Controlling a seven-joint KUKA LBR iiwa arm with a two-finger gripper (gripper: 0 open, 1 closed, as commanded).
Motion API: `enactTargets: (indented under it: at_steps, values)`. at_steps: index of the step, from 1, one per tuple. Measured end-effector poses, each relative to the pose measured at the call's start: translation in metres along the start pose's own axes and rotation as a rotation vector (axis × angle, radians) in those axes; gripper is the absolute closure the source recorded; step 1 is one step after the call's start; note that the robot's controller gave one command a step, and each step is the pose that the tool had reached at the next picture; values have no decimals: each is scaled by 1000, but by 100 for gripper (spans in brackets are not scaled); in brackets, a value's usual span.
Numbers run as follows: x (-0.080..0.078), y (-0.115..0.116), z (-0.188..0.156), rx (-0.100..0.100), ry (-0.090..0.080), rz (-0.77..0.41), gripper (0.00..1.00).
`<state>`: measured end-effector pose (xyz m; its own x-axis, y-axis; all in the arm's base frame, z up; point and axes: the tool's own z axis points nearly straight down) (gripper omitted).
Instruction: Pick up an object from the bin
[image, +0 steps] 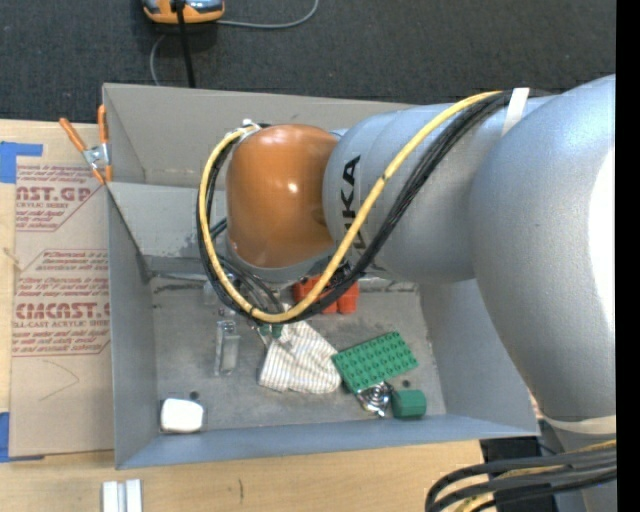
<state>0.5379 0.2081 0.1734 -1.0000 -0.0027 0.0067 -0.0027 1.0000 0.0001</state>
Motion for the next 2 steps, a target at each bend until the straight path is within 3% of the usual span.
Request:
enactTargets:
  at_steps: [1, 2]
  values:
    - [-2, -1, -5, -2, -7, 2, 0]
    - [16, -42, 21, -2, -5, -49, 0]
